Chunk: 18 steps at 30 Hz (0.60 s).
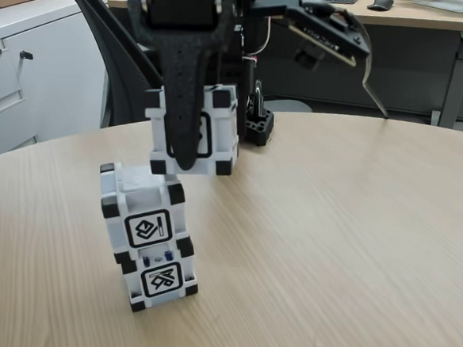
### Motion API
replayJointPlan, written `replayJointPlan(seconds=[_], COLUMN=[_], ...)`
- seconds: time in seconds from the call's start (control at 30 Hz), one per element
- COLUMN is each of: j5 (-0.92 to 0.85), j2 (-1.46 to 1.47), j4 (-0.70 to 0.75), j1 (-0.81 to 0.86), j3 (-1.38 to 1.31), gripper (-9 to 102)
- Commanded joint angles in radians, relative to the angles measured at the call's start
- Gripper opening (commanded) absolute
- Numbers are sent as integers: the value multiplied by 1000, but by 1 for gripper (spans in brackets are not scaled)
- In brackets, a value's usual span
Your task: Stack cubes from left to right.
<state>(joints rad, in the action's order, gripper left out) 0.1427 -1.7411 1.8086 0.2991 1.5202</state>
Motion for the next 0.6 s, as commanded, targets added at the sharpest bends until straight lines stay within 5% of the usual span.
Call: replayJointPlan(seconds=[0.0,0.57], j5=[-3,8], j2=[-49,-49], j4=[3,2], j1=[11,110], j3=[-28,-28], gripper=[0,0])
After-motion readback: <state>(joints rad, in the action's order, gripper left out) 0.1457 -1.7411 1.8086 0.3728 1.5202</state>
